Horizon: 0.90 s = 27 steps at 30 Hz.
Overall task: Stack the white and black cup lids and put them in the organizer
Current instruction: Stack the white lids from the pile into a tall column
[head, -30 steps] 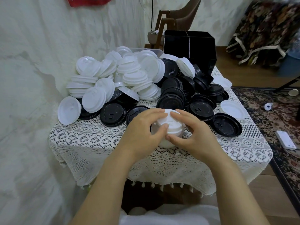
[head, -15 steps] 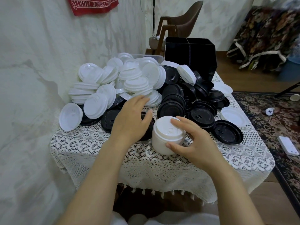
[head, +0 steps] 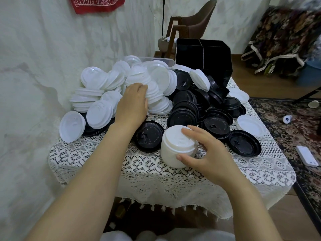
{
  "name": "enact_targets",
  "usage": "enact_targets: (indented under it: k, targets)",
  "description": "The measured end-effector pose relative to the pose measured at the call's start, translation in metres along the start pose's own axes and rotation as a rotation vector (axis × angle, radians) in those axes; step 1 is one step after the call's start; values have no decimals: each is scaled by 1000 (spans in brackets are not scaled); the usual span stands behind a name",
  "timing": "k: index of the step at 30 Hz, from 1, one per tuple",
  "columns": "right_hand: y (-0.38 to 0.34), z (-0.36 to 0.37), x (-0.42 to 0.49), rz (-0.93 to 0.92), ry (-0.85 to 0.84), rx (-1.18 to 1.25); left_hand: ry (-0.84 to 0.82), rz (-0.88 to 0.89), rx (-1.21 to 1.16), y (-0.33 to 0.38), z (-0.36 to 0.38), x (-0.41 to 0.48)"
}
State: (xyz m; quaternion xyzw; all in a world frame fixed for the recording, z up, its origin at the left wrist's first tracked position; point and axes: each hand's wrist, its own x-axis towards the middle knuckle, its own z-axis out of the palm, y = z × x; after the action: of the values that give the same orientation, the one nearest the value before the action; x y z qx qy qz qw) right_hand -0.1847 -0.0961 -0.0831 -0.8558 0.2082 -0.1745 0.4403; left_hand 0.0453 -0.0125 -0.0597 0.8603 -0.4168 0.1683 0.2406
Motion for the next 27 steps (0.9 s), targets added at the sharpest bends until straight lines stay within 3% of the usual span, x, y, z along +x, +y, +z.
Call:
enact_targets:
  k: [11,27]
  targets:
    - [-1,0,-1,4,-7,3,166,200,-76,-8,0,-26]
    - [-3,-3,-1,-21,-26,-34,250,158,-279,33,-20,-82]
